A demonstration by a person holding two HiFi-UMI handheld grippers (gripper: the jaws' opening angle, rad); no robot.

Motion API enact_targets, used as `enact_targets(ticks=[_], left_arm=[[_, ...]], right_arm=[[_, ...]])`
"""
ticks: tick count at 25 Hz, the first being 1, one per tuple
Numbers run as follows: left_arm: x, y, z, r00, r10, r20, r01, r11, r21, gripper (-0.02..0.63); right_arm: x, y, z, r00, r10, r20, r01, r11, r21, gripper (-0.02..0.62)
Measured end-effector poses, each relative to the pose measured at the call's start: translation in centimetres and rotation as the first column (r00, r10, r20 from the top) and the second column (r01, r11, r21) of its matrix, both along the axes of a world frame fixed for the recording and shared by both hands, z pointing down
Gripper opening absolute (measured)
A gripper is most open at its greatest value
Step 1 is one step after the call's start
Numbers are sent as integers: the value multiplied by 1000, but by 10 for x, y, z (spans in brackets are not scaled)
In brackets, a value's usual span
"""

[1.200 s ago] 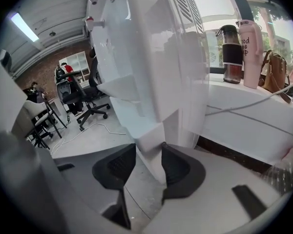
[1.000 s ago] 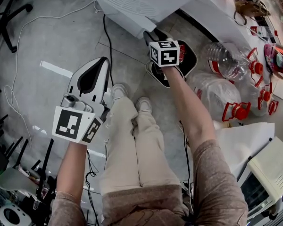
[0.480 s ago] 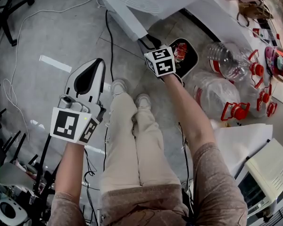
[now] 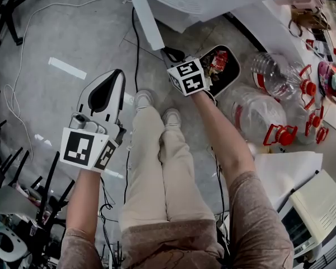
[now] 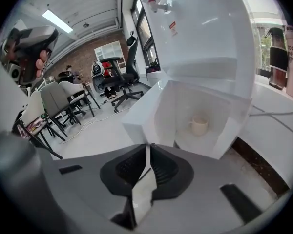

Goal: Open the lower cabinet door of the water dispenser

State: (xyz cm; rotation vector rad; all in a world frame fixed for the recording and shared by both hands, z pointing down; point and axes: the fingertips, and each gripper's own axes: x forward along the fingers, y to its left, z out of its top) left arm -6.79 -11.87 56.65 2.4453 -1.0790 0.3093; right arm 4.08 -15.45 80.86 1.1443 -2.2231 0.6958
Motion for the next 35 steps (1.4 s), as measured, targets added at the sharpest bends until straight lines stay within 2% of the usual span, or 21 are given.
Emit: enact_targets(ticks=[7,11,23,35], left_arm=[[-20,6,6,999,-31,14,32,999,-15,12],[-35,6,8,998,-58,22,59,998,-19,12],[-77,8,11,992,-112,54,114,993,-26,12],[-97,4,11,987,-146,64,148,989,-23,12]], right_arm=[[-61,5,2,990,-140,20,140,990,15,40],[-97,6,-2,978,-203,44,203,979,-6,43],[-180,-14,-2,957,-278,81,278,961,9,43],[-210,-30,-2,949,-301,91,301,954,15,41]])
